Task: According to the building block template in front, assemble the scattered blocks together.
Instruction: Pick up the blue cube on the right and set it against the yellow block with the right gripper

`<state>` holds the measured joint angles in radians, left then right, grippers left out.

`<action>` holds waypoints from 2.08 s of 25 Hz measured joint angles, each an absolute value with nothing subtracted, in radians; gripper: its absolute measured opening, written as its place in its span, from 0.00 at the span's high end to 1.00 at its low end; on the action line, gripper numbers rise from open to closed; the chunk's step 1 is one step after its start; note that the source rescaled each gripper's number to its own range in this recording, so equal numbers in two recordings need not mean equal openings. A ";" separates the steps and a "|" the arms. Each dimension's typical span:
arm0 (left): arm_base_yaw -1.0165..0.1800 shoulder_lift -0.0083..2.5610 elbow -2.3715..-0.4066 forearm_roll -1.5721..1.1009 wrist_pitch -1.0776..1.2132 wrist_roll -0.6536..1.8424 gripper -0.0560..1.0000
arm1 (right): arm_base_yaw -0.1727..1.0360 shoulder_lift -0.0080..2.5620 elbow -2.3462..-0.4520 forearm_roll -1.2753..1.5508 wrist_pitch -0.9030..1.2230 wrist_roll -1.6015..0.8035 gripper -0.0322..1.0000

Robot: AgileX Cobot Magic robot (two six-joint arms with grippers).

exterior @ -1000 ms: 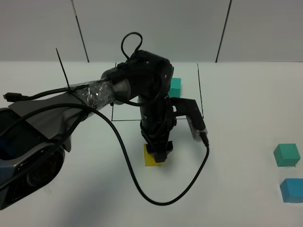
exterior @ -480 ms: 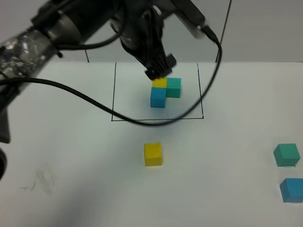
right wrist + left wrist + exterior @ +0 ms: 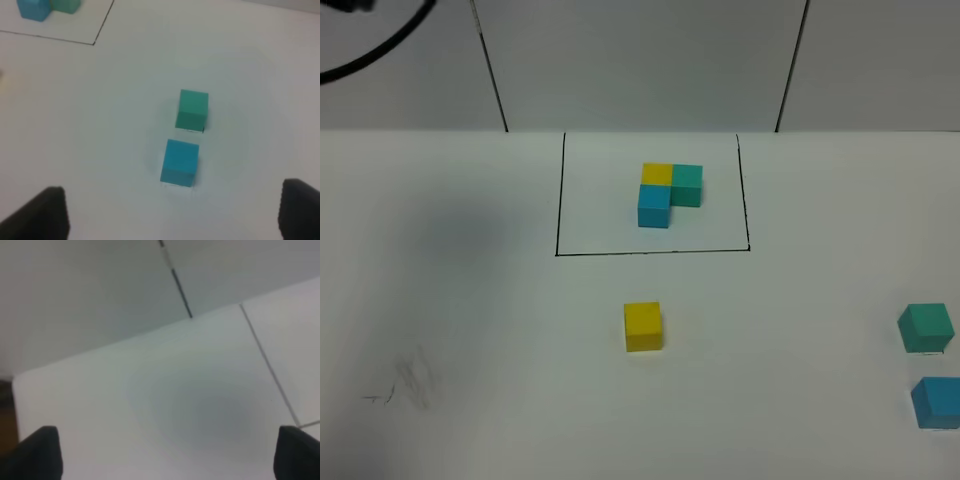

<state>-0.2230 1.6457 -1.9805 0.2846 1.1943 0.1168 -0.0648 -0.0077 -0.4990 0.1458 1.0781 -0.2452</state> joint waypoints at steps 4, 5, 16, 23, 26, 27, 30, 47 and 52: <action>-0.114 1.417 -1.719 0.369 1.194 0.138 0.26 | -0.065 -0.008 -0.499 0.146 1.078 -0.245 0.27; -0.093 1.359 -1.645 0.382 1.194 0.139 0.27 | -0.065 -0.008 -0.499 0.146 1.078 -0.245 0.27; -0.078 0.461 -1.075 0.192 1.084 0.197 0.29 | -0.065 -0.008 -0.499 0.146 1.078 -0.245 0.27; -0.078 0.114 -0.844 0.032 1.090 0.067 0.29 | -0.065 -0.008 -0.499 0.146 1.078 -0.245 0.27; -0.078 0.024 -0.729 0.034 1.090 -0.015 0.29 | -0.065 -0.008 -0.499 0.147 1.078 -0.245 0.27; -0.078 0.007 -0.692 0.036 1.090 -0.033 0.29 | -0.065 -0.008 -0.499 0.147 1.078 -0.245 0.27; -0.078 -0.005 -0.608 0.036 1.091 -0.055 0.29 | -0.065 -0.008 -0.499 0.147 1.078 -0.245 0.27; -0.078 -0.008 -0.509 0.036 1.069 -0.081 0.40 | -0.065 -0.008 -0.499 0.149 1.078 -0.245 0.28; -0.078 -0.008 -0.509 0.036 1.068 -0.081 0.43 | -0.065 -0.008 -0.499 0.149 1.078 -0.245 0.28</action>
